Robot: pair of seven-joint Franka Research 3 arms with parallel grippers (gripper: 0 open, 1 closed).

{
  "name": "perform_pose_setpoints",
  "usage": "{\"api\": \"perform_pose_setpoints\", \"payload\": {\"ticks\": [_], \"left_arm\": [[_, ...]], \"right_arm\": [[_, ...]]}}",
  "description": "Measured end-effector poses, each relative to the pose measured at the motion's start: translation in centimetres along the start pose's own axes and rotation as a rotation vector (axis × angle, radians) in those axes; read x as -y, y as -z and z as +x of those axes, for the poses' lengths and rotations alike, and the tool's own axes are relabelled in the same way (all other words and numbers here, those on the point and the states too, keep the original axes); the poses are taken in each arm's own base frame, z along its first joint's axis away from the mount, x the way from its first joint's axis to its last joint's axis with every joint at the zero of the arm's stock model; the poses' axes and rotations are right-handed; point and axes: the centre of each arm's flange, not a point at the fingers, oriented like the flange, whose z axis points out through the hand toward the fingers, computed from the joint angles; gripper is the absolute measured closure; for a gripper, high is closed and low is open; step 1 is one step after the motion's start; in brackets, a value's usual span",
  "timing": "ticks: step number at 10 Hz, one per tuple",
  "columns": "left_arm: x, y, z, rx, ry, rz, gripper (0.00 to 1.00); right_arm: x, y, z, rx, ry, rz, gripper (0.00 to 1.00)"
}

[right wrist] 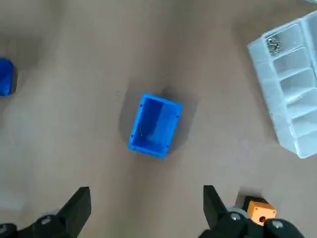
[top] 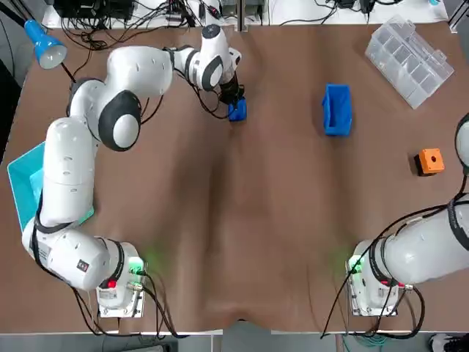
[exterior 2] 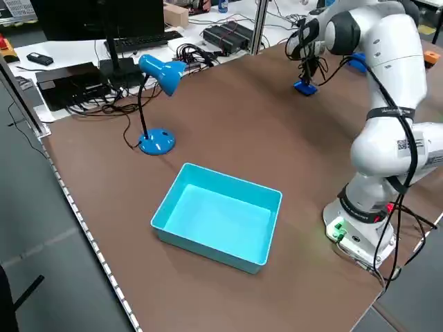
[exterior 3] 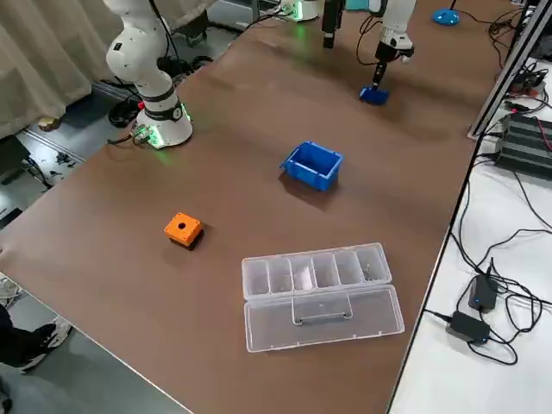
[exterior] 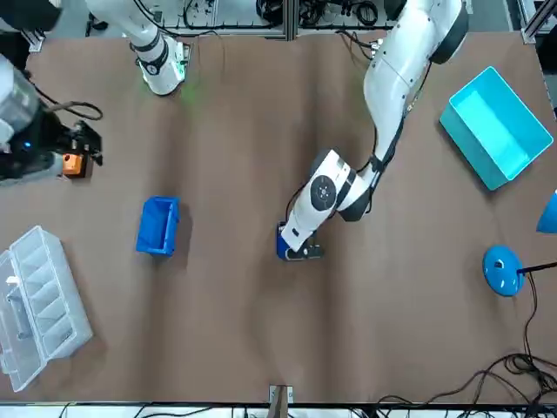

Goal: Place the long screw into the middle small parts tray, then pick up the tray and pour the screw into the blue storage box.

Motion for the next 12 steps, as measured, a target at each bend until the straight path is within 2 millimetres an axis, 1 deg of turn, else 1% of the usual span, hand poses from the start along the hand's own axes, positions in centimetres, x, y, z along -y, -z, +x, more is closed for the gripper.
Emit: {"api": "perform_pose_setpoints", "payload": {"ticks": [1, 2, 3, 4, 5, 6, 7, 8, 9, 10, 11, 12], "left_arm": [[-0.2, -0.1, -0.2, -0.007, -0.004, 0.004, 0.84], [-0.5, 0.1, -0.1, -0.015, -0.006, 0.002, 0.81], [-0.6, 0.5, 0.2, -0.023, -0.005, -0.003, 0.65], [-0.5, 1.3, 0.7, -0.035, -0.001, -0.007, 0.52], [-0.1, 2.8, 1.5, -0.038, 0.009, 0.000, 0.36], [0.9, 5.3, 2.6, -0.034, 0.028, 0.017, 0.23], [2.3, 8.4, 3.9, -0.036, 0.055, 0.026, 0.08], [3.9, 11.4, 5.2, -0.044, 0.092, 0.017, 0.00], [5.2, 13.7, 5.7, -0.048, 0.119, 0.004, 0.00], [5.6, 15.3, 5.1, -0.044, 0.124, 0.009, 0.00], [5.5, 17.1, 3.9, -0.034, 0.113, 0.030, 0.00], [5.8, 19.8, 3.0, -0.027, 0.115, 0.059, 0.00]], "right_arm": [[0.4, 0.0, 0.0, 0.001, 0.007, 0.000, 0.00], [0.9, 0.1, 0.0, 0.000, 0.017, 0.000, 0.00], [1.8, 0.0, 0.1, 0.004, 0.032, 0.000, 0.00], [2.9, -0.5, 0.2, 0.014, 0.050, -0.001, 0.00], [3.8, -1.7, 0.6, 0.028, 0.065, 0.001, 0.00], [4.6, -3.4, 1.0, 0.040, 0.074, 0.024, 0.00], [5.5, -5.1, 1.3, 0.054, 0.079, 0.072, 0.00], [6.3, -6.3, 1.7, 0.049, 0.082, 0.111, 0.00], [7.8, -7.7, 2.2, 0.025, 0.088, 0.148, 0.00], [10.4, -9.2, 2.7, 0.005, 0.098, 0.193, 0.03], [14.0, -10.7, 3.4, -0.018, 0.082, 0.218, 0.04], [17.8, -12.7, 4.3, -0.048, 0.047, 0.218, 0.05]]}}
